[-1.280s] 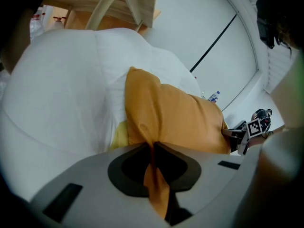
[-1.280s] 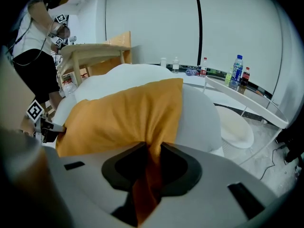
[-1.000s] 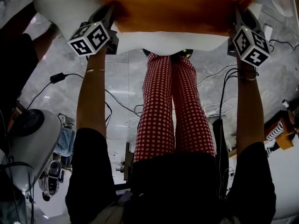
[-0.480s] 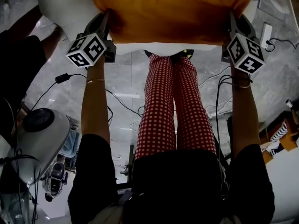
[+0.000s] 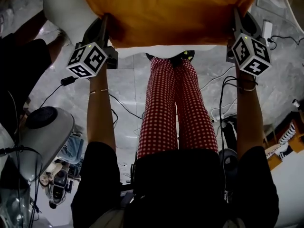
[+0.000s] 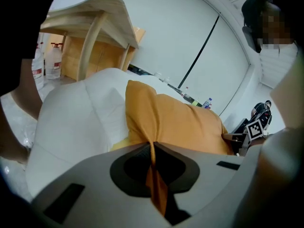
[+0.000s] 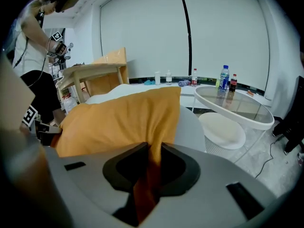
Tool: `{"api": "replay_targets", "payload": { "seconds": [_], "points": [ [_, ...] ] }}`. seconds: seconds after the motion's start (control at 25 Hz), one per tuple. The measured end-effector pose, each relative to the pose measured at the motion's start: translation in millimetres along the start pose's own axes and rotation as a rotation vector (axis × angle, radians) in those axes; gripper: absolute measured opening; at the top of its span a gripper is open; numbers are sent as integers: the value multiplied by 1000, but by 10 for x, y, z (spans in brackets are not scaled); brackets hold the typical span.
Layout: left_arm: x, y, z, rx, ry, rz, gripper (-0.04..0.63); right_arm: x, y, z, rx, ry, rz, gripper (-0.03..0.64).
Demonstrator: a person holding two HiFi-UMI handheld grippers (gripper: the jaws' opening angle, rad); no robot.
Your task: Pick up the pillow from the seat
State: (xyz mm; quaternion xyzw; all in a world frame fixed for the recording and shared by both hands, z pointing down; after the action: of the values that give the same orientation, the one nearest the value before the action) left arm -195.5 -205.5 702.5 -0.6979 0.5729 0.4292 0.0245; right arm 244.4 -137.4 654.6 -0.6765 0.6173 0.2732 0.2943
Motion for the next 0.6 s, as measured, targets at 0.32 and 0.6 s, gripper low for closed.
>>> {"api": "replay_targets", "payload": {
  "seconds": [0.32,0.6],
  "points": [
    [276,-317,285,-9,-62,-16,23,196,-70,363,-9,-50,-29,86],
    [438,-582,612,-6,-111,-41,23,390,-91,669,-7,-94,-36,86]
  ]
}}
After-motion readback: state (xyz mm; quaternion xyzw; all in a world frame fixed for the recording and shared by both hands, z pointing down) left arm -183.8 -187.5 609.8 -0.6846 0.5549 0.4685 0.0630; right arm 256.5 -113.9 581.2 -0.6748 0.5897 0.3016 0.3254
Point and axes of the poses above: the fingertips, and each gripper's own axes: z backward along the fingers, y to its left, x out of its top, the point moved 8 cm from there along z, backward along the fingers, and after that the axes turned 1 degree about y, right-handed, at the moved point
